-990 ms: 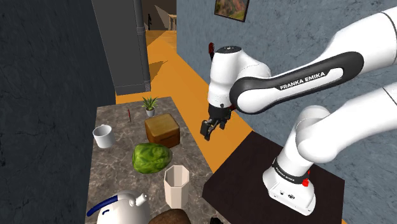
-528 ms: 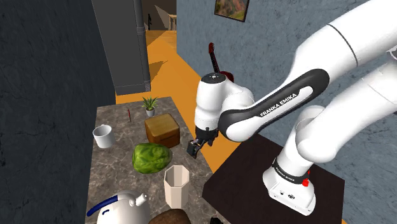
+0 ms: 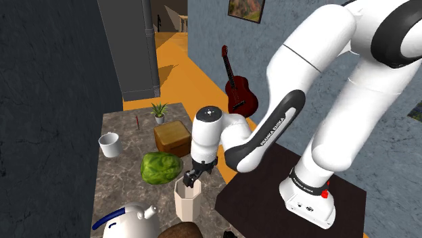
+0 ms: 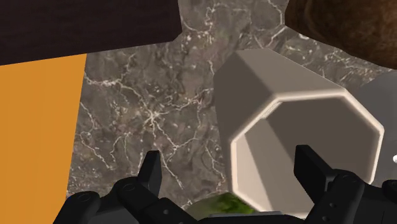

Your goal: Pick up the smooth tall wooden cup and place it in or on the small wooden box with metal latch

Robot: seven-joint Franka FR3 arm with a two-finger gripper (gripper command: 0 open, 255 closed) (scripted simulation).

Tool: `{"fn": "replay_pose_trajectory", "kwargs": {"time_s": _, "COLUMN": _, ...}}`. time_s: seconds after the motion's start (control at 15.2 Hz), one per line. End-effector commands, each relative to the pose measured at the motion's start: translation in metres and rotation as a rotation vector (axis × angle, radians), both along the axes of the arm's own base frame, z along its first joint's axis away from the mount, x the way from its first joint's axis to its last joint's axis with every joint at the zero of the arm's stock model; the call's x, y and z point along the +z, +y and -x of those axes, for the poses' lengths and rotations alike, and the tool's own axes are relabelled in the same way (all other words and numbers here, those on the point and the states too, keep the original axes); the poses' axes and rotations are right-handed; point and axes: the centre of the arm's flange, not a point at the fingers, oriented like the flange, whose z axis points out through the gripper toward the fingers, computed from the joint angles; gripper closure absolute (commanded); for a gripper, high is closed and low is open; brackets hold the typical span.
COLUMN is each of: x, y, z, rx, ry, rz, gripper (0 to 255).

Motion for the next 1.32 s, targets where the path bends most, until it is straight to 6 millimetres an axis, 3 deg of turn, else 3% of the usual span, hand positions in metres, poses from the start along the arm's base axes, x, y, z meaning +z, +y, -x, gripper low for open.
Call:
{"fn": "replay_pose_trajectory", "kwargs": {"time_s": 0.0, "x": -0.012, "y": 0.003, "z": -0.001, "rx": 0.001, "ry": -0.004, "rz": -0.003, "gripper": 0}}
{"fn": "replay_pose_trajectory", "kwargs": {"time_s": 0.4, "x": -0.041, "y": 0.003, "z": -0.004, "rx": 0.001, "ry": -0.004, "rz": -0.003, "gripper": 0}}
{"fn": "replay_pose_trajectory", "kwargs": {"time_s": 0.86, "x": -0.041, "y": 0.003, "z": -0.004, "rx": 0.001, "ry": -0.004, "rz": -0.003, "gripper": 0}}
{"fn": "replay_pose_trajectory", "kwargs": {"time_s": 0.92, "x": -0.041, "y": 0.003, "z": -0.004, "rx": 0.001, "ry": -0.004, "rz": -0.003, "gripper": 255}}
{"fn": "replay_pose_trajectory", "kwargs": {"time_s": 1.25, "x": -0.041, "y": 0.003, "z": -0.004, "rx": 0.001, "ry": -0.004, "rz": -0.003, "gripper": 255}}
